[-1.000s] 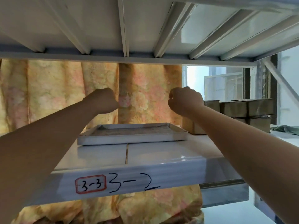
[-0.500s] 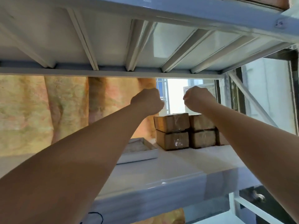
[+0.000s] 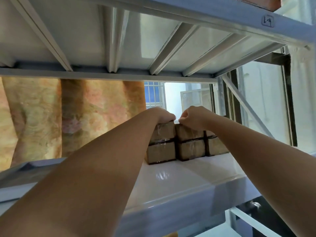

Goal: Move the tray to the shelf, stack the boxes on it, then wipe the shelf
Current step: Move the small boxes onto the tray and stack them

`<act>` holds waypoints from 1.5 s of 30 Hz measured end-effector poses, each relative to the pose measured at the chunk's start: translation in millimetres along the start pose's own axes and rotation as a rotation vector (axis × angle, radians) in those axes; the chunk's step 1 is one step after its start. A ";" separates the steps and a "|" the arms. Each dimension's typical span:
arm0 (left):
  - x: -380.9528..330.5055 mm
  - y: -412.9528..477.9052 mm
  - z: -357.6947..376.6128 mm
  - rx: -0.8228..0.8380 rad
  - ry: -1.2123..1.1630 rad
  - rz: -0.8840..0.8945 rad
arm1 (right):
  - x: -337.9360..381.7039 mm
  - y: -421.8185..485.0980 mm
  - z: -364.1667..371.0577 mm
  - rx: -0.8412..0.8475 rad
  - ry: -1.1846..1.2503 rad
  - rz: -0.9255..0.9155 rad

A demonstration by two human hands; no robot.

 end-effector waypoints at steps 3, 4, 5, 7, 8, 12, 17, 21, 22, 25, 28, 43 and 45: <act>-3.0 -4.4 0.3 0.067 -0.049 -0.041 | 0.6 -0.7 -2.5 0.036 -0.055 -0.043; -3.2 -4.8 0.5 0.078 -0.063 -0.055 | 0.3 -0.8 -3.5 0.043 -0.056 -0.046; -2.8 -4.6 0.1 0.087 -0.077 -0.067 | 0.0 -1.2 -4.6 0.048 -0.058 -0.046; 0.3 -4.8 -1.9 0.092 -0.140 -0.100 | 1.2 -2.2 -6.1 0.067 -0.088 -0.046; 2.3 -6.1 -3.3 0.096 -0.181 -0.122 | 2.5 -2.5 -6.1 0.082 -0.110 -0.048; 11.2 -6.8 -10.8 0.039 -0.277 -0.160 | 9.2 -5.4 -7.3 0.111 -0.195 -0.058; 26.3 -5.0 -22.1 -0.181 -0.345 -0.090 | 13.0 -1.1 -5.9 0.183 -0.321 -0.027; 39.6 -7.8 -26.7 -0.297 -0.271 -0.037 | 19.0 7.5 1.4 0.186 -0.354 -0.017; 43.0 -9.5 -27.4 -0.304 -0.253 -0.029 | 21.8 8.6 3.5 0.181 -0.349 -0.011; 51.5 -9.2 -26.1 -0.313 -0.220 -0.022 | 26.0 13.0 7.4 0.159 -0.296 0.024; 58.9 -11.8 -27.4 -0.324 -0.221 -0.030 | 31.8 16.9 10.0 0.136 -0.219 0.074; 105.3 -37.4 -62.0 -0.299 -0.120 -0.104 | 94.9 6.8 -3.2 -0.270 -0.032 0.159; 115.8 -48.1 -70.5 -0.275 -0.105 -0.154 | 114.6 5.3 -1.4 -0.242 0.026 0.140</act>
Point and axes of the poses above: each hand's wrist, its own y-axis towards the middle knuckle, its own z-axis out of the palm, x = y × z, the point moved 2 cm from there along y, towards the middle knuckle, and after that the axes turned 5 degrees about -y, right-handed, at the moved point
